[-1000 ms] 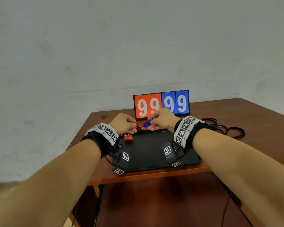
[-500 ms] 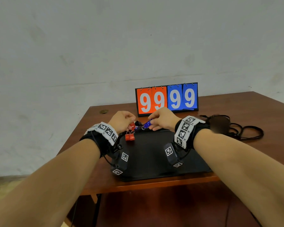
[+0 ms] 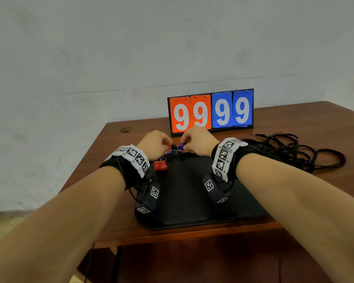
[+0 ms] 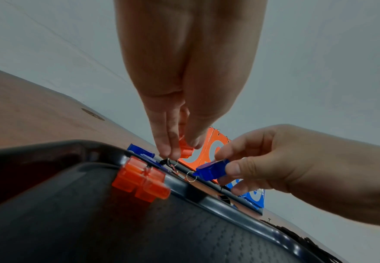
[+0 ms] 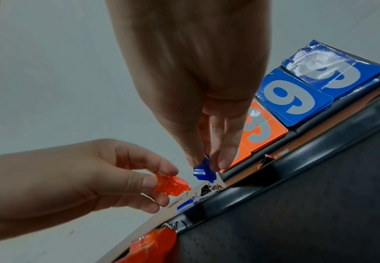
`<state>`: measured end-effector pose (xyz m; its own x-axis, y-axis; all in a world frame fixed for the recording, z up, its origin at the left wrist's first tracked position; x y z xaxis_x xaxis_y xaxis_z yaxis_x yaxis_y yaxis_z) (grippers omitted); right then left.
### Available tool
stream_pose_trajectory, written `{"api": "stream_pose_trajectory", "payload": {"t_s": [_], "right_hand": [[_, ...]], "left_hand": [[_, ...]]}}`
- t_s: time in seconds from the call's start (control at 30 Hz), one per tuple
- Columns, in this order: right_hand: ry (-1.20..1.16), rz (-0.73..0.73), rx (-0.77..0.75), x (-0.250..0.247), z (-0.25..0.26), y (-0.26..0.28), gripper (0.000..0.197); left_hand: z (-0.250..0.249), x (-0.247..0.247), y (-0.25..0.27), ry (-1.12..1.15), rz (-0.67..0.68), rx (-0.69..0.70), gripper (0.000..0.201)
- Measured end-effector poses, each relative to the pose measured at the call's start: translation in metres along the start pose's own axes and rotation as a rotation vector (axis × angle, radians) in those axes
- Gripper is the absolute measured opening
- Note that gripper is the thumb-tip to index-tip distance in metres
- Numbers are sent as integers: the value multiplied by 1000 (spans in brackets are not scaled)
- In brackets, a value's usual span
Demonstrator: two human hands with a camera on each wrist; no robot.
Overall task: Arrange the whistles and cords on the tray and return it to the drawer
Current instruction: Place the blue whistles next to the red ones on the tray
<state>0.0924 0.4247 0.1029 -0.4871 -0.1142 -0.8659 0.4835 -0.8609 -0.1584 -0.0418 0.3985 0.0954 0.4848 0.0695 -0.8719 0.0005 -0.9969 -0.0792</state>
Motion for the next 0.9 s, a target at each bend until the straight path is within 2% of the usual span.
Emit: {"api": "stream_pose_trajectory", "payload": {"t_s": [0.2,0.43,0.7,0.9], "right_hand": [[90,72,-38,13,4,2,26],[122,87,-62,17,9,7,43],[140,116,-71,21,12,15,51],[152,151,-85,25,16,19,58]], "left_hand": [[-5,9,3,-142,43,78,26],[-10,16,8,-197,86,87,26],[-12,25,13,-234,175,73,26],[-15,26,17,-278,179,97,26]]}}
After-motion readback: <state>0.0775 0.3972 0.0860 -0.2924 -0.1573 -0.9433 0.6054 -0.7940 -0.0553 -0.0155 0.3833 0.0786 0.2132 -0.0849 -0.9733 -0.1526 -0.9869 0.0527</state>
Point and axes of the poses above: each hand's wrist, its own y-axis away from the middle knuckle, its own x-axis out of the palm, z = x × y, the point moved 8 cm from there along -y, towards the middle knuckle, and after that the axes turned 2 degrees about -z, right-handed, at the moved point
